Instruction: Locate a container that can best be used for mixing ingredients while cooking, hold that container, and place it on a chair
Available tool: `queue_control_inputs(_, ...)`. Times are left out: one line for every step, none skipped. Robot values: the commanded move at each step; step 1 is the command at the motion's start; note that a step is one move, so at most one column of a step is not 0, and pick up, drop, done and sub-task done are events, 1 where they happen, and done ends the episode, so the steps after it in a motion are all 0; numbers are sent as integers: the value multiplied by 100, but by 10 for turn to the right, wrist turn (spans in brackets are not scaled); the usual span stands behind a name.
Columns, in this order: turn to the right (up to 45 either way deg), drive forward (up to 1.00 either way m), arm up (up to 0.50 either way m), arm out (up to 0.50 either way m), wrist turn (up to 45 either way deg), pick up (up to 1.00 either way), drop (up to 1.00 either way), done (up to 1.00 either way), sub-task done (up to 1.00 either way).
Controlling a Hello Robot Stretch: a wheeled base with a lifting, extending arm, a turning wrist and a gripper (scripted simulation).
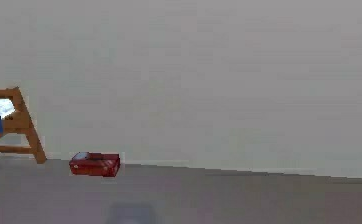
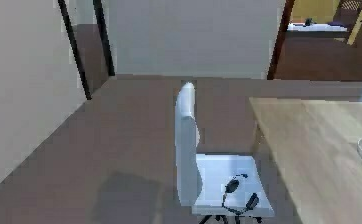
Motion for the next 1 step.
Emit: queue_control_inputs(-420,0,0,0,0,0,0,0,0)
